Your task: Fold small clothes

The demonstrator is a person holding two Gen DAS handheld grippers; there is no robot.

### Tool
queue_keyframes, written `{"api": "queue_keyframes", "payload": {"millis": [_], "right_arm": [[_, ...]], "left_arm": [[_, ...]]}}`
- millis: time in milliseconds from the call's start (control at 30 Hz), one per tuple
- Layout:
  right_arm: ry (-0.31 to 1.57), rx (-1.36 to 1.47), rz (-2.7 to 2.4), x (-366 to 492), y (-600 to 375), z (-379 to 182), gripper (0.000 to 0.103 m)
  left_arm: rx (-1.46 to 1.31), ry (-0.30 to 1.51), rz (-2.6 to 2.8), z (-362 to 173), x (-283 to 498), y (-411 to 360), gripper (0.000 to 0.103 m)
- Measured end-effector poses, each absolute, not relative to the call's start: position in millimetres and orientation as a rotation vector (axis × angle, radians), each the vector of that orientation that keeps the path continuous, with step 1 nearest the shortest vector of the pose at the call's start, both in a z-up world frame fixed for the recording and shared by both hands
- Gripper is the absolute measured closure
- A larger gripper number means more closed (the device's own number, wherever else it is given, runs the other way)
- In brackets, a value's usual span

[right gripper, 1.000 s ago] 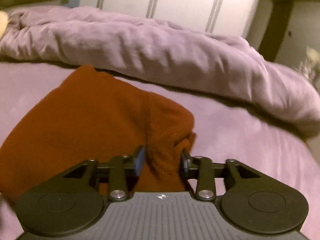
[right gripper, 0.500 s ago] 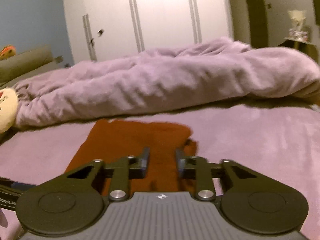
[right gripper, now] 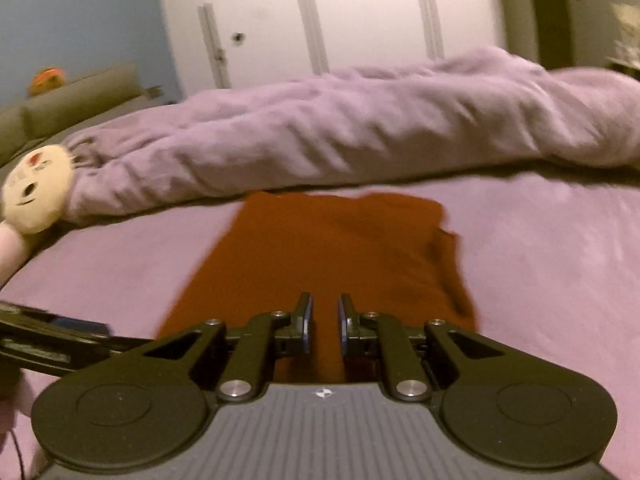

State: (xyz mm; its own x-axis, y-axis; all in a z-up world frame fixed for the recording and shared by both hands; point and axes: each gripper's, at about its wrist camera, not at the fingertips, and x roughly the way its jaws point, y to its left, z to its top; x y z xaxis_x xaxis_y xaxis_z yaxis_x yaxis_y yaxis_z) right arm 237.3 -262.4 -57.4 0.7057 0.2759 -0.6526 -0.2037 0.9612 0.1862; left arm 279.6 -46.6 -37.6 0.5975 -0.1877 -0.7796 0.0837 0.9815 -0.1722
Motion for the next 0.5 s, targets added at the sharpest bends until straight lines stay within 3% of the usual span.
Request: {"api": "queue_keyframes", "payload": {"millis": [500], "right_arm": [[0.737,-0.076,0.281,237.3,-230.7,-91.9,0.091]], "left_arm": [[-0.146,0.924,-0.128,-38.0,280.0,-33.5,0.009]]}}
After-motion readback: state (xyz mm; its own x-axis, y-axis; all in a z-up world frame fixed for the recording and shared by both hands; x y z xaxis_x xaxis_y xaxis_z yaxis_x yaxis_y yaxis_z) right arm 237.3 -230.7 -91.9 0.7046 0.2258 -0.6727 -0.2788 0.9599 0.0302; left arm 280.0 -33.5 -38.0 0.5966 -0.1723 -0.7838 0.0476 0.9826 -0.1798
